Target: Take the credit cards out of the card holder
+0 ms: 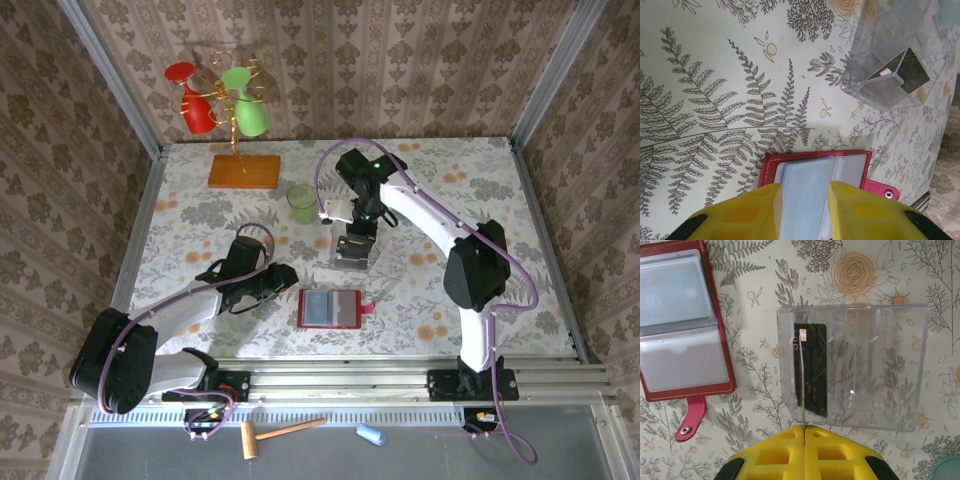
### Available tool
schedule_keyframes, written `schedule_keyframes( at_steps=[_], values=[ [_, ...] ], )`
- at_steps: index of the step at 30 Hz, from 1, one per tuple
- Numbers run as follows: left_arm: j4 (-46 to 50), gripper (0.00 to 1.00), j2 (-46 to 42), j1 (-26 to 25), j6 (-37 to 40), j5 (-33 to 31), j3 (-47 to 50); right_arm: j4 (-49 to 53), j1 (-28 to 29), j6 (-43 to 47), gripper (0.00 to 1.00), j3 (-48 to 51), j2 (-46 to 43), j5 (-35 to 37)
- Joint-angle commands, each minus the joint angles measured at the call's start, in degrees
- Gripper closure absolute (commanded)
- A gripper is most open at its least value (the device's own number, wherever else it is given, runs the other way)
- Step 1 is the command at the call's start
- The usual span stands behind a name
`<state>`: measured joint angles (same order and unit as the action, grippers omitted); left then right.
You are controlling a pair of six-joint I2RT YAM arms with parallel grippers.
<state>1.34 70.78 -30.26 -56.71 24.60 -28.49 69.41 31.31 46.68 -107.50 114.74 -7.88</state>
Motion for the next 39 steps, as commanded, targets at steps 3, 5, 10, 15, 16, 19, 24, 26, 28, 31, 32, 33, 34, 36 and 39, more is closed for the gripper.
schedule_keyframes(
  at_steps=[3,5,10,15,16,19,24,26,28,31,32,33,34,36,39],
  values=[
    [1.11,0.69,-0.72,0.71,1.58,-0.75,-1.39,5.45,-0.77,2.84,1.00,-5.34,4.74,-1.32],
    [1.53,0.69,-0.91,0.97,1.77,-0.96,-1.46,5.71,-0.98,3.11,1.00,-6.36,6.10,-1.61],
    [1.73,0.68,-1.26,1.76,1.48,-0.96,-0.83,6.34,-1.25,3.41,1.00,-8.41,8.93,-2.46],
    [1.47,0.68,-1.25,2.37,1.34,-0.72,-0.08,6.61,-1.34,3.76,1.00,-8.56,10.90,-3.99],
    [1.40,0.68,-1.34,2.40,1.21,-0.69,0.08,6.69,-1.42,3.79,1.00,-8.43,11.19,-4.07],
    [0.92,0.68,-1.44,2.65,1.08,-0.76,0.37,6.47,-1.43,3.78,1.00,-8.03,12.03,-4.23],
    [0.90,0.68,-1.35,2.80,1.04,-0.60,0.51,6.35,-1.82,4.09,1.00,-7.91,13.46,-5.78],
    [0.77,0.68,-1.26,2.89,1.16,-0.61,0.53,6.52,-1.95,4.12,1.00,-7.92,14.14,-6.18],
    [0.76,0.68,-1.28,2.84,1.14,-0.64,0.55,6.70,-2.12,3.98,0.99,-8.06,14.71,-6.18],
    [0.77,0.68,-1.31,2.88,1.23,-0.59,0.45,7.73,-2.37,3.61,0.88,-8.89,15.61,-5.92],
    [0.74,0.68,-1.27,2.88,1.25,-0.61,0.45,8.01,-2.56,3.36,0.85,-9.19,15.50,-6.00],
    [0.73,0.68,-1.19,2.87,1.25,-0.61,0.39,8.11,-2.65,3.25,0.83,-9.25,15.24,-6.07],
    [0.61,0.68,-1.17,2.87,1.25,-0.54,0.37,8.02,-2.82,3.14,0.81,-9.26,14.61,-6.05],
    [0.67,0.67,-0.65,2.84,1.59,-0.10,-0.05,7.60,-2.94,2.69,0.78,-9.11,13.27,-6.01],
    [1.16,0.67,0.05,2.92,2.04,0.54,-0.74,6.63,-3.02,1.93,0.76,-8.11,10.84,-5.62]
  ],
)
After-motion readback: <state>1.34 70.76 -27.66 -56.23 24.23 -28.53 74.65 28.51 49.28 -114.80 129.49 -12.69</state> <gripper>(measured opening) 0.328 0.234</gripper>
